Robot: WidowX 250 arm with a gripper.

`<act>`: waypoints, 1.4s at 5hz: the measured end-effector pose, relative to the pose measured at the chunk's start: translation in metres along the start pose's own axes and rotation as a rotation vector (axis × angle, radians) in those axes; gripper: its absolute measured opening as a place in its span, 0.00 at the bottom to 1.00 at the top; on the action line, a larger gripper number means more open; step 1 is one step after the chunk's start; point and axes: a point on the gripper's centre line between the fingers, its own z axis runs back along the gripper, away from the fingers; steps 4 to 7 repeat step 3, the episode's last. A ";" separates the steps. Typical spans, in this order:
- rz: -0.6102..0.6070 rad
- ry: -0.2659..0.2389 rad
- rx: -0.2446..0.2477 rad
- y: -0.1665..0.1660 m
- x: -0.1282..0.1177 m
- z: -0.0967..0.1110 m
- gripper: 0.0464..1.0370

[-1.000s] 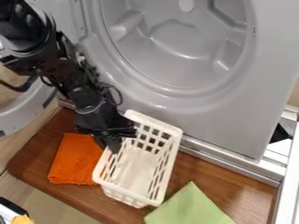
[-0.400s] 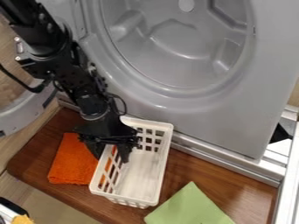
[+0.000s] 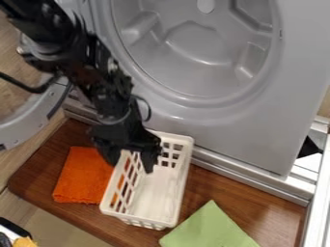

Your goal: Move the white basket and hold up

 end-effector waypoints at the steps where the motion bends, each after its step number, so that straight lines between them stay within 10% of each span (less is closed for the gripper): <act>1: -0.002 -0.066 0.047 0.004 0.003 0.025 0.96; 7: -0.028 -0.104 0.077 0.004 0.004 0.046 0.96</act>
